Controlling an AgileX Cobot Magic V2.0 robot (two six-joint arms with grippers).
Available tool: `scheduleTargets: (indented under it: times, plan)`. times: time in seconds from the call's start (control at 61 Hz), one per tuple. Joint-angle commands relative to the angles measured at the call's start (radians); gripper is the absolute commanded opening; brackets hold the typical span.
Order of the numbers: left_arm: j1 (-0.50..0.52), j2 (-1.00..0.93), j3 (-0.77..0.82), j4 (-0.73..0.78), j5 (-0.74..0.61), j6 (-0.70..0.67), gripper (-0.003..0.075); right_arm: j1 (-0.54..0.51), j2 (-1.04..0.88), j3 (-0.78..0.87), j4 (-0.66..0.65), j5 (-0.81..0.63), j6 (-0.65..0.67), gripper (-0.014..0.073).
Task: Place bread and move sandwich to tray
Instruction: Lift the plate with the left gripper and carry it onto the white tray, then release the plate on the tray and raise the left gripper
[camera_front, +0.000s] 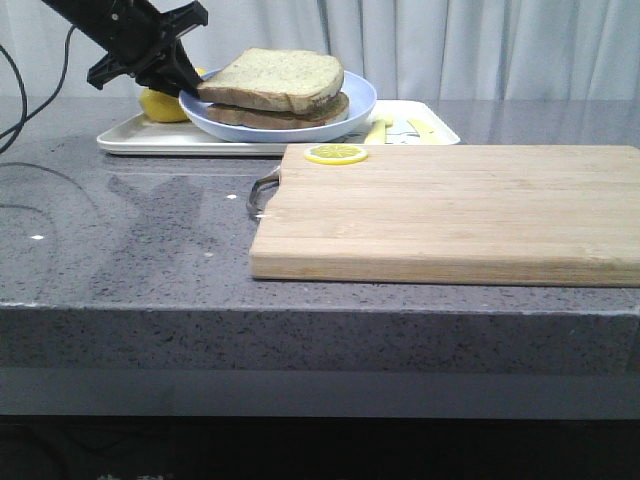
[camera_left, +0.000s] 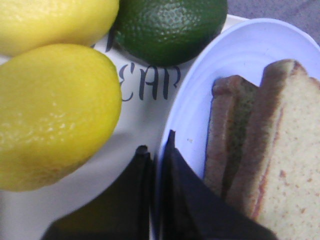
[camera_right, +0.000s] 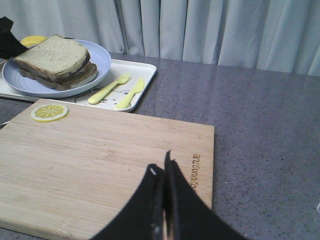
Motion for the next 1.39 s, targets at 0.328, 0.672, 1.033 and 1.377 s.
scheduleTargets:
  times: [0.328, 0.672, 1.033, 1.377]
  plan:
    - [-0.007, -0.071, -0.041, -0.036, -0.075, -0.011, 0.0146, -0.005, 0.007, -0.025, 0.01, -0.065, -0.01, -0.0078]
    - [0.007, -0.067, -0.11, -0.03, -0.002, -0.011, 0.0303, -0.005, 0.007, -0.025, 0.01, -0.065, -0.01, -0.0078]
    - [0.013, -0.067, -0.365, -0.03, 0.178, -0.011, -0.0017, -0.005, 0.007, -0.025, 0.01, -0.054, -0.01, -0.0078]
    - [0.006, -0.069, -0.416, 0.015, 0.254, -0.068, -0.0019, -0.005, 0.007, -0.025, 0.01, -0.053, -0.01, -0.0078]
